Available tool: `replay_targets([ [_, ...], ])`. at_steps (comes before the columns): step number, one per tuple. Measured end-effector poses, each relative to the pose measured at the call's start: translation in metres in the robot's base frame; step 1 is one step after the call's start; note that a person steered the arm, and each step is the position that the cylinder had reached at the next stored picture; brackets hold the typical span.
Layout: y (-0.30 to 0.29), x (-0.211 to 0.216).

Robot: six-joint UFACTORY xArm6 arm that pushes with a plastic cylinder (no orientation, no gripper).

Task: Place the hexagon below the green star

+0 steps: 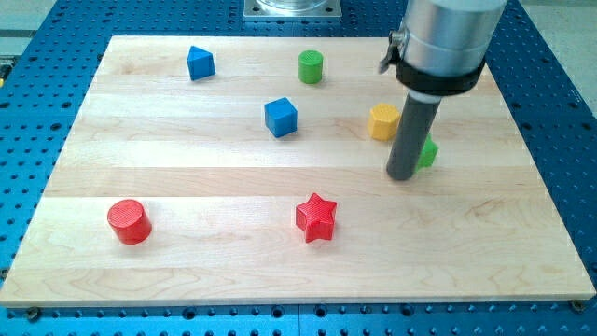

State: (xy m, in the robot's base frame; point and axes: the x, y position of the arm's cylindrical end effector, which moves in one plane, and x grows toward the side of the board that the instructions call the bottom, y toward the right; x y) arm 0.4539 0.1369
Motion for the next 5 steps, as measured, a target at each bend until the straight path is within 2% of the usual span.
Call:
replay_targets([
  [1,0.026,0.007],
  [2,0.041,-0.031],
  [3,0.046,-0.039],
  [4,0.008,0.007],
  [5,-0.055,-0.003],
])
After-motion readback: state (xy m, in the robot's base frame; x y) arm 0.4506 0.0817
